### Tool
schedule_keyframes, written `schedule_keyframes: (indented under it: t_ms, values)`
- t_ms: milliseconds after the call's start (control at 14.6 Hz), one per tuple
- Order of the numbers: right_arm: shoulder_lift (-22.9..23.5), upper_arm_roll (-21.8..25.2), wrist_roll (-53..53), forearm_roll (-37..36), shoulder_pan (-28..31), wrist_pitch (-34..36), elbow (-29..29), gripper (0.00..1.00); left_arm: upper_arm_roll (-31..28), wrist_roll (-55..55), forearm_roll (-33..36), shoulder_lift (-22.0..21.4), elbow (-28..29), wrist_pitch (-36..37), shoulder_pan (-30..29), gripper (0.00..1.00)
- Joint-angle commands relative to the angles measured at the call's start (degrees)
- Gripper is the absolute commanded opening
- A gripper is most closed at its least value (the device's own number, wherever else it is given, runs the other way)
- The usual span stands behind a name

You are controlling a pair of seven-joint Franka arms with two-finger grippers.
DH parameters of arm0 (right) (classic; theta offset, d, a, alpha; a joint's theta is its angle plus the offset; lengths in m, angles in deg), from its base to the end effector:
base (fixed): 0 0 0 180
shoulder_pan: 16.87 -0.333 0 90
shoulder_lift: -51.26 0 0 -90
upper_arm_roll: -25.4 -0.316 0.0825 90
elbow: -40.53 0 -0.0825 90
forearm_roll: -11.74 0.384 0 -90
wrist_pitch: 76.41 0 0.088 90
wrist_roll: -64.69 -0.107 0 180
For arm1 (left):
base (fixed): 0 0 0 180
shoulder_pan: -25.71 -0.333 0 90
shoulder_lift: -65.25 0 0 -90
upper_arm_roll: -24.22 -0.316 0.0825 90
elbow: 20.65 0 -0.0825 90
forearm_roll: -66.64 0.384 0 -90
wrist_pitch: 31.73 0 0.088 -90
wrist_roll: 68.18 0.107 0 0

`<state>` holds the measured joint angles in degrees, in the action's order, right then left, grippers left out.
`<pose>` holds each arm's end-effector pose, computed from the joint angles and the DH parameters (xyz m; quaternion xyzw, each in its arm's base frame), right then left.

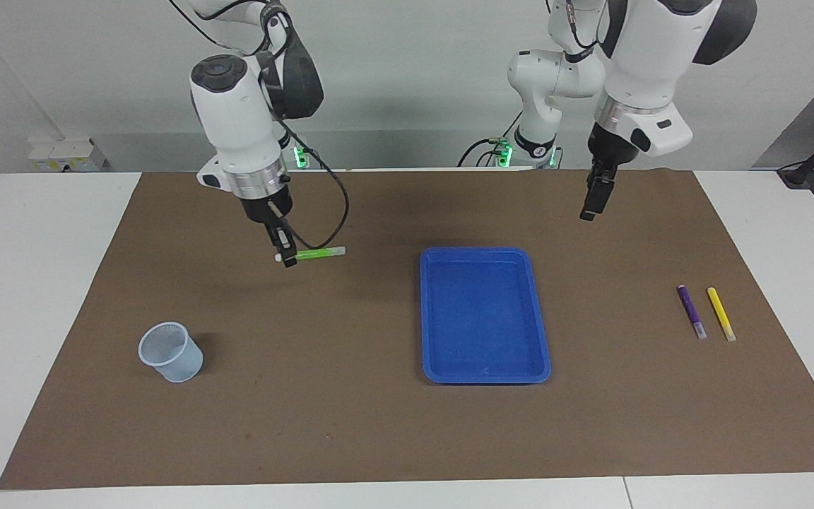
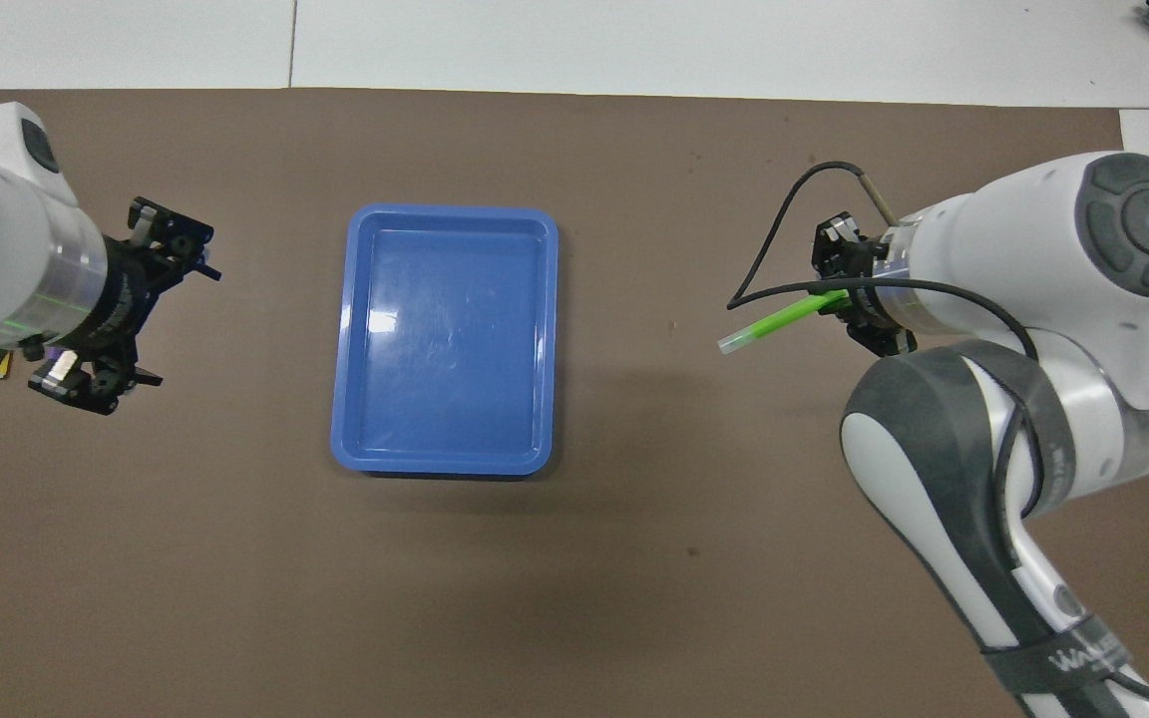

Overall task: Transfer and insert pens with both arms
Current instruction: 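Open the left gripper and pull the pen away with the right gripper, then carry the green pen to the white cup while the left gripper retreats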

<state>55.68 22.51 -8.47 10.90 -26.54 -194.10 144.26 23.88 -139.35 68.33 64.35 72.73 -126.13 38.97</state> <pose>0.5876 0.1293 0.5096 -0.8617 0.5005 -0.0643 0.0531 0.5429 -0.1215 0.6121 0.8738 0.4858 0.0223 0.0003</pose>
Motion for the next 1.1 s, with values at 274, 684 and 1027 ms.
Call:
schedule_keyframes:
  t_ms: [274, 684, 1027]
  values:
    - [-1.87, -0.72, 25.12, -8.2, 9.83, -13.41, 6.3, 0.0, 0.52, 38.69, -2.21, -1.47, 2.07, -0.08, -9.74, 1.0]
    - [0.14, -0.72, 51.94, -9.35, 18.8, -33.52, 10.52, 0.0, 0.52, 63.41, -2.21, -0.86, 2.51, 0.71, -14.67, 1.0]
    - [4.63, -0.72, 66.91, -9.26, 22.15, -47.08, 10.61, 0.0, 0.52, 66.6, -2.04, 2.39, 1.36, -3.14, -15.46, 1.0]
